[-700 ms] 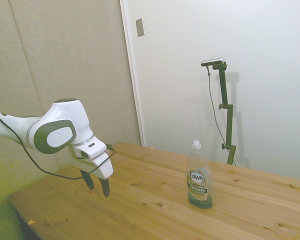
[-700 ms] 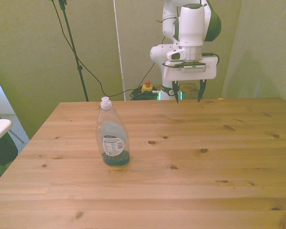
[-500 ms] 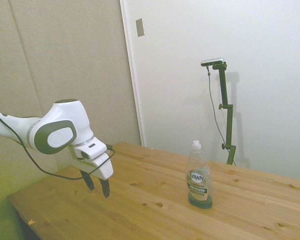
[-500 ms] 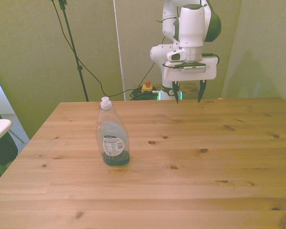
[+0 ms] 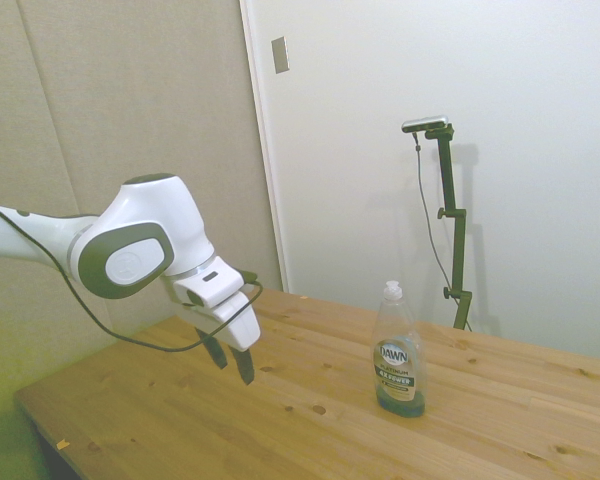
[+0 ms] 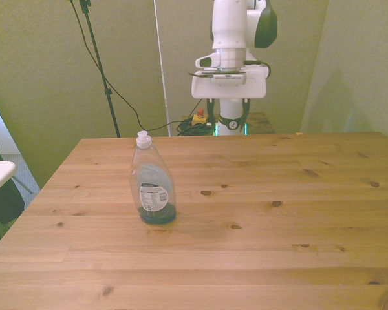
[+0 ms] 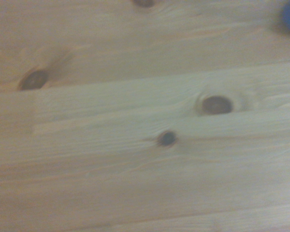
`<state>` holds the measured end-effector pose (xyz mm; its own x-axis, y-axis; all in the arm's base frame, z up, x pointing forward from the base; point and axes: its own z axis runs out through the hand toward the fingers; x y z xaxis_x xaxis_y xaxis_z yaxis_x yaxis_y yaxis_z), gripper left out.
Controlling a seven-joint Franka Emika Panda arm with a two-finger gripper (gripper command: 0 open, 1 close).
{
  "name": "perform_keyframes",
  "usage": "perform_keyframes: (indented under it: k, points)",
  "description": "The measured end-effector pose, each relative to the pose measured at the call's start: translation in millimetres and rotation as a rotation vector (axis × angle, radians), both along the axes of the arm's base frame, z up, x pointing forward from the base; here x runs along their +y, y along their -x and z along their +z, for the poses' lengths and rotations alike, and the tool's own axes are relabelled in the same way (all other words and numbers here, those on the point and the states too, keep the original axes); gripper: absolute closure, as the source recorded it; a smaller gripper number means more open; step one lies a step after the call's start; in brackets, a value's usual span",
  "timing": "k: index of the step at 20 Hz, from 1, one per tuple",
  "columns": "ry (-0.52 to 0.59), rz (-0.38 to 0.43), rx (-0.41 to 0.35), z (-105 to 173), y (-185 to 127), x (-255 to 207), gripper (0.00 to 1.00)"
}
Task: Knock down the dish soap
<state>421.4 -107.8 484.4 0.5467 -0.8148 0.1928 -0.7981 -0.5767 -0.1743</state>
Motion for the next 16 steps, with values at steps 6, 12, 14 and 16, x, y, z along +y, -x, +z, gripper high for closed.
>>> perform_keyframes:
  k: [6,12,14,16]
  points:
    - [0.059,-0.023,0.028,1,-25,-57,1.00]
    - [0.088,-0.073,0.036,-1,-45,-116,1.00]
    - [0.102,-0.088,0.022,1,-55,-130,1.00]
    - [0.114,-0.101,0.011,-2,-67,-143,1.00]
